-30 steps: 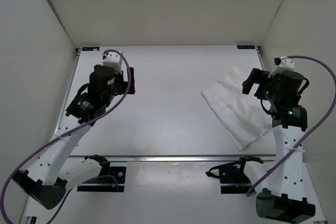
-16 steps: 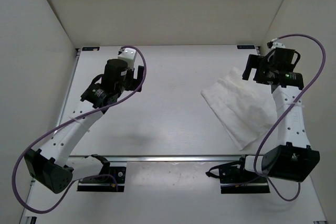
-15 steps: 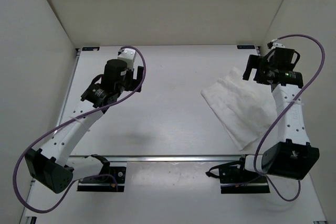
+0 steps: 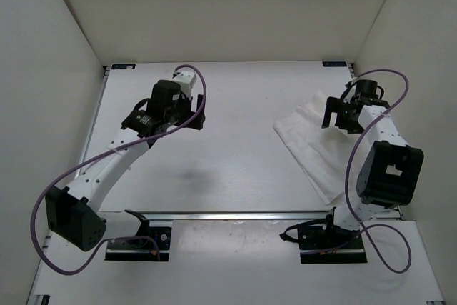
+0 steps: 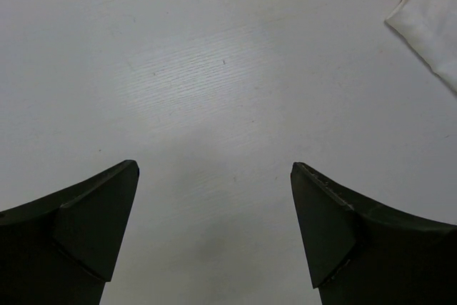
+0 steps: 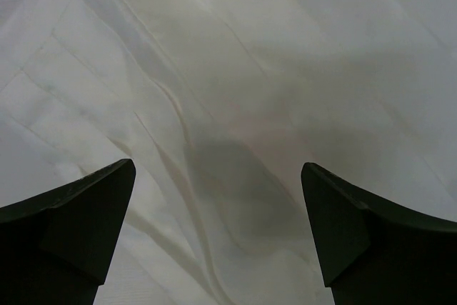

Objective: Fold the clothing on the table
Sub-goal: Move the skirt to the center of the board

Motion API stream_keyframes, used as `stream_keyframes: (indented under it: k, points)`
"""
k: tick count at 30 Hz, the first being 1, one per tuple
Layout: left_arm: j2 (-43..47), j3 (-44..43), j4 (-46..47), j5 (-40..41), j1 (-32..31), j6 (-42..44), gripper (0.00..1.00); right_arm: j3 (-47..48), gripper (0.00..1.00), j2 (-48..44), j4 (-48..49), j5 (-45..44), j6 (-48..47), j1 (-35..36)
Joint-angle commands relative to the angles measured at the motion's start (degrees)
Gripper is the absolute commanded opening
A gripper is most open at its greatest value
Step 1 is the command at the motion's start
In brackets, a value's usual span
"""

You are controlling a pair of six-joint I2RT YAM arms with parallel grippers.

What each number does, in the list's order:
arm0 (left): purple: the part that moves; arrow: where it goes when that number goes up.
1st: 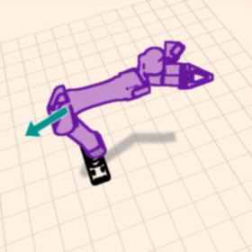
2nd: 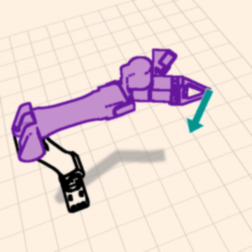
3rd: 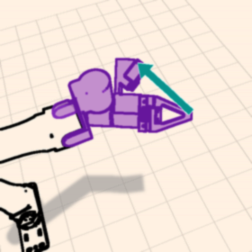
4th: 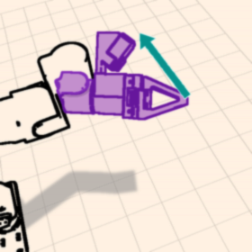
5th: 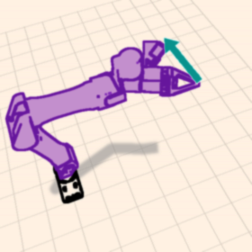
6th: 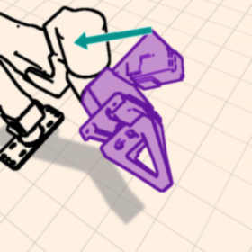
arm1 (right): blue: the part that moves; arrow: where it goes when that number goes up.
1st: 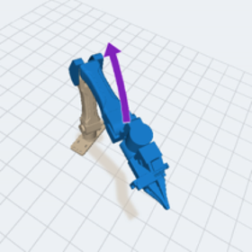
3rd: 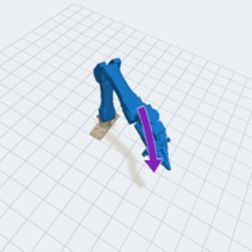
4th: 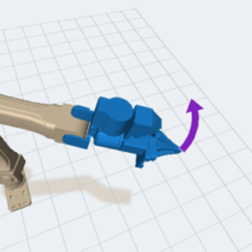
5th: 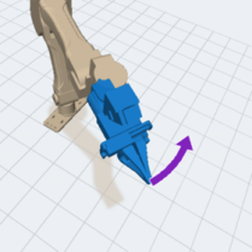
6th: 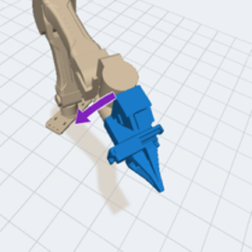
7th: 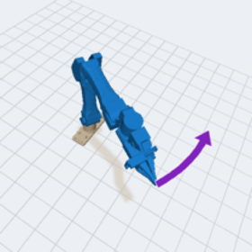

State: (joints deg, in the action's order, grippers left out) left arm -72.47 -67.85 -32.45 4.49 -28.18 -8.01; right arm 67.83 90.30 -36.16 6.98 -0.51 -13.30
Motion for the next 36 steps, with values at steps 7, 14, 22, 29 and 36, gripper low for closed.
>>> stream_keyframes:
  k: [7, 14, 22, 29, 36]
  points:
    - [-9.4, -5.4, 0.3, -6.3, 0.2, -4.6, 0.98, 27.0, 0.99, 21.8, 3.0, -6.4, -3.3, 5.8]
    - [-9.9, -5.3, 2.6, -7.4, 2.6, -5.8, 0.99, 40.7, 0.97, 33.6, 1.6, -5.7, -7.0, 4.1]
    - [-10.4, -6.1, 4.7, -7.4, 4.6, -3.5, 0.99, 45.6, 0.78, 41.0, -0.7, -3.4, -6.9, 4.7]
    - [-11.4, -7.1, 3.7, -5.0, 3.7, -2.1, 0.99, 46.2, 0.29, 43.3, -1.0, -3.0, -6.5, 6.9]
    - [-10.9, -3.3, 7.9, -12.0, 3.5, -4.3, 0.98, 43.7, 0.0, 38.9, -1.9, 4.1, -2.7, 10.3]
